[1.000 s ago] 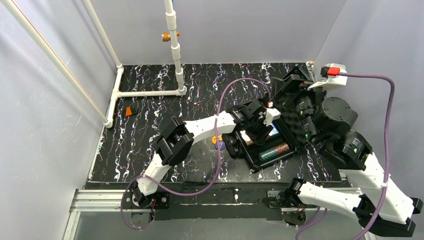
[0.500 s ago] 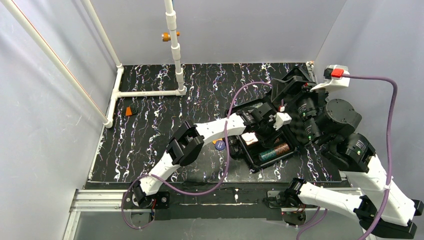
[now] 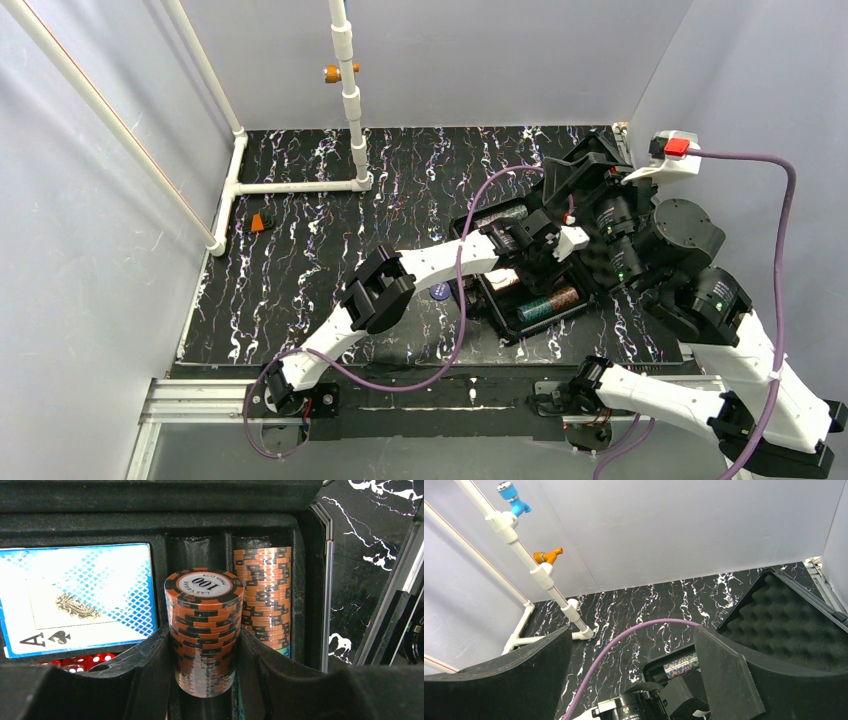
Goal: Pack up texas hold em set
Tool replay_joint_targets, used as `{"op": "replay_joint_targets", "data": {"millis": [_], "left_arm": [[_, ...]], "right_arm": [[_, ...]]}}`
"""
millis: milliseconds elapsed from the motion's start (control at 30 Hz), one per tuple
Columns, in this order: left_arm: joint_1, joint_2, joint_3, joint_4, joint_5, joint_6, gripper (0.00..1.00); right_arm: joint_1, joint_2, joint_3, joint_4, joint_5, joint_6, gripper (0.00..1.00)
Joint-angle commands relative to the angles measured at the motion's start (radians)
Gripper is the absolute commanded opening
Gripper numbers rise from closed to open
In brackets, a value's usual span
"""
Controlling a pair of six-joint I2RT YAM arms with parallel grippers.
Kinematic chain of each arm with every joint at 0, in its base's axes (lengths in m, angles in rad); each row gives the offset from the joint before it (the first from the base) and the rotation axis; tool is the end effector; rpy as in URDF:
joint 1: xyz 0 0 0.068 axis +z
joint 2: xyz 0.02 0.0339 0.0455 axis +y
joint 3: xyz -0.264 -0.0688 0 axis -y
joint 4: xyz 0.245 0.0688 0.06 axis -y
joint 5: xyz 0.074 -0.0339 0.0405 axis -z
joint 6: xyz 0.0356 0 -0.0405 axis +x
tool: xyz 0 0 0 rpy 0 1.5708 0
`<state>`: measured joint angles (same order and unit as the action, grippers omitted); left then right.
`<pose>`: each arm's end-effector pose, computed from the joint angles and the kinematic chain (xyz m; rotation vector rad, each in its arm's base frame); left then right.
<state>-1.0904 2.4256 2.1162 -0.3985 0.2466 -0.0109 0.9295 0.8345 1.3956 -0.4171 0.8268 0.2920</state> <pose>0.2480 -0.4947 0.1988 1.3501 1.9873 -0.8311 0.0900 0.0767 0.5044 0.2227 1.4695 0.4020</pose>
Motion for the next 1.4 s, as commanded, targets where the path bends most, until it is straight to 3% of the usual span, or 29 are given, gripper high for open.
{"op": "replay_joint_targets", "data": {"millis": [0, 233, 333, 567, 667, 767, 900, 1133, 1367], "left_arm": [[-0.011, -0.008, 0.048, 0.017, -0.021, 0.007, 0.0], [-0.012, -0.002, 0.048, 0.017, -0.026, 0.026, 0.0], [-0.012, 0.0, 0.05, 0.021, -0.025, 0.024, 0.07], [-0.016, 0.001, 0.062, 0.036, -0.015, 0.02, 0.28], [-0.017, -0.002, 0.061, 0.042, -0.01, 0.019, 0.53], [-0.019, -0.01, 0.058, 0.045, -0.016, 0.019, 0.67], [-0.021, -0.053, 0.035, 0.058, -0.015, -0.02, 0.74], [-0.023, -0.302, -0.249, 0.202, -0.045, -0.026, 0.78], [-0.022, -0.546, -0.48, 0.204, -0.131, 0.044, 0.85]], "right_arm": [[-0.001, -0.012, -0.002, 0.013, 0.002, 0.009, 0.98], [-0.001, -0.003, -0.004, 0.017, -0.001, 0.012, 0.98], [-0.001, -0.003, -0.006, 0.018, -0.003, 0.013, 0.98], [-0.001, 0.002, -0.006, 0.018, -0.005, 0.016, 0.98], [-0.001, 0.005, -0.002, 0.013, -0.007, 0.019, 0.98], [-0.001, 0.006, 0.001, 0.009, -0.006, 0.019, 0.98], [-0.001, 0.01, 0.008, 0.002, -0.003, 0.021, 0.98], [-0.001, 0.025, 0.055, -0.05, 0.028, 0.025, 0.98], [-0.001, 0.04, 0.05, -0.072, 0.037, 0.043, 0.99]]}}
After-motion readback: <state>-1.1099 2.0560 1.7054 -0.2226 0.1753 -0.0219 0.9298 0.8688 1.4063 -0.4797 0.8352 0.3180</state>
